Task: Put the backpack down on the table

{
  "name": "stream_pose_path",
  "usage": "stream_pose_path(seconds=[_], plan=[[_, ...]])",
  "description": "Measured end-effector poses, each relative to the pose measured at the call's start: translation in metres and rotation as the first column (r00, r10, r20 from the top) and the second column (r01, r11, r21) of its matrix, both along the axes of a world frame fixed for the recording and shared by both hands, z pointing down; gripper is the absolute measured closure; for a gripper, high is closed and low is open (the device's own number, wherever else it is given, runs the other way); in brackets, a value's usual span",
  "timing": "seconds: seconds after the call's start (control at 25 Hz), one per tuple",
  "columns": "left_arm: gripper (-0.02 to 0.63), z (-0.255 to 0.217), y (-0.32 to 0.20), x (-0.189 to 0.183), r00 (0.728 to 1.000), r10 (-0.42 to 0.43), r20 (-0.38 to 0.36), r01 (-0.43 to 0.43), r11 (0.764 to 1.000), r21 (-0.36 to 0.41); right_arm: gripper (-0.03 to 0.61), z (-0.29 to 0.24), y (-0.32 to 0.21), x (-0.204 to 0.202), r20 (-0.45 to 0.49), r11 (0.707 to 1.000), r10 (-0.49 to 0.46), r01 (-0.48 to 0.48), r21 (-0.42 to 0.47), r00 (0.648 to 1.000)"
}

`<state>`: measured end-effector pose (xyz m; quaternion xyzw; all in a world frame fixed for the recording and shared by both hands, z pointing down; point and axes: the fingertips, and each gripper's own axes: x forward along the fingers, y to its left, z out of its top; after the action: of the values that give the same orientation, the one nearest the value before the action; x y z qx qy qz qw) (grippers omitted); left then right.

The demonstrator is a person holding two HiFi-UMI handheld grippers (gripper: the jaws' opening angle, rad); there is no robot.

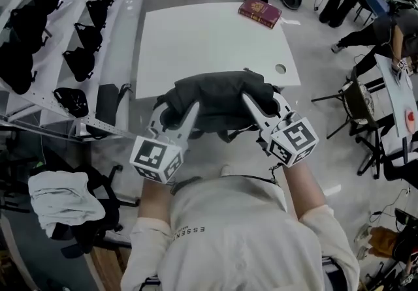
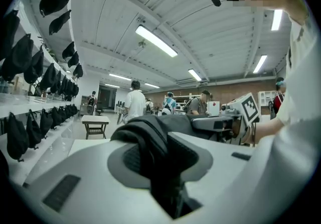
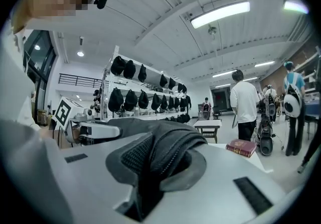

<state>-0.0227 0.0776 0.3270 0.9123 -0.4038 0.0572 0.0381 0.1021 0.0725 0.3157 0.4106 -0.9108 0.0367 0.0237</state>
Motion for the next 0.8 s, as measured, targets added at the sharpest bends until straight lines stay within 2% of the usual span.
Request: stream_pose_path(seconds=[0.16,0.36,0.8], plan=[[0.511,-0.008,-0.029,0.021,1.000,-0.019,-0.005,0.019,1.000,0.010,0.508,-0.009,-0.031,0.021,-0.009,0.999,-0.021,0.021,0.024,1.000],[0.511,-0.021,-0.075,0.029,1.000,-0.026,0.016,0.026,0.999,0.045,0.508,-0.021,-0.078,0.028,-0.007,0.998,-0.025,0.025,0.050,1.000],[0.511,-0.047,-0.212,0.013,1.000,-0.009,-0.003,0.010,0.993,0.115,0.508,-0.050,-0.213,0.012,-0.036,0.993,-0.008,0.013,0.120,0.999]])
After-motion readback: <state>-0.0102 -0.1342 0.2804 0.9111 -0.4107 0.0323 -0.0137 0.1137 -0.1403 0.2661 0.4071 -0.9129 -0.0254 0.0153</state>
